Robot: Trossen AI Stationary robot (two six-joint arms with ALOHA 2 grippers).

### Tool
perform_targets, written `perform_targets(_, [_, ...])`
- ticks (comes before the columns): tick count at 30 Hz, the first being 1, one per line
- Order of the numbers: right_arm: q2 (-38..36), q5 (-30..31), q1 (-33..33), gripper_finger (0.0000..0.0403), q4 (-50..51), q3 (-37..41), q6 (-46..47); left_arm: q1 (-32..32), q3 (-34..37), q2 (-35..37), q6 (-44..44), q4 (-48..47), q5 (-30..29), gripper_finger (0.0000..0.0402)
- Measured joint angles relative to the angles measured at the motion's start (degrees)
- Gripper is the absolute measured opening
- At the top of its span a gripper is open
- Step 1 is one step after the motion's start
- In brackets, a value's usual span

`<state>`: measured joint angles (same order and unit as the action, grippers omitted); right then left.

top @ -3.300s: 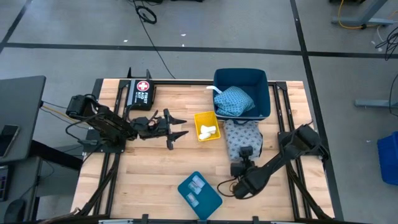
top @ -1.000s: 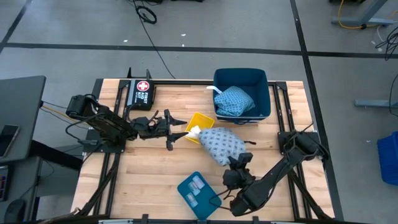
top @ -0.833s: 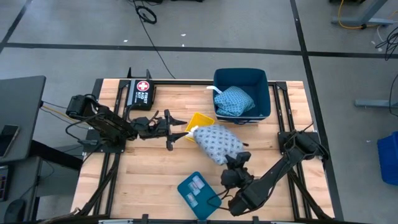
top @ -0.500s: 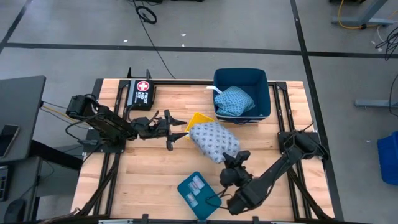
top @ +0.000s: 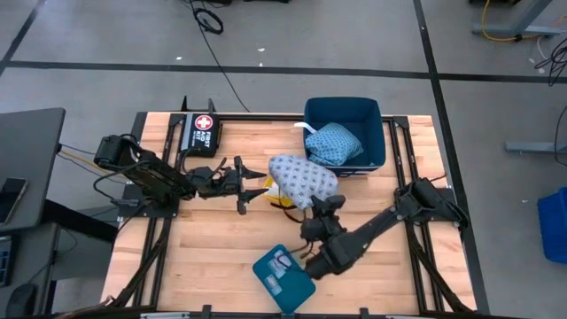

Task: Pick & place medical supplies in basket/bin
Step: Put the white patient gown into the blue and white bin

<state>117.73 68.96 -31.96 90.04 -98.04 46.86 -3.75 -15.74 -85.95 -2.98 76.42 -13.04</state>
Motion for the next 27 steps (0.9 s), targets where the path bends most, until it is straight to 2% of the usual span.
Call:
perform_targets(12, [-0.07,6.5,9.08,0.0015,-0.03,0.0,-13.13,0.0,-0.01,0.0,0.0,-0.22,0.0,0.0213])
perform_targets(27, [-0.73,11.02,18.85,0.0015,-0.04,0.0,-19.11,0.0,-0.01,0.0,0.0,-0.44,0.0,0.0213])
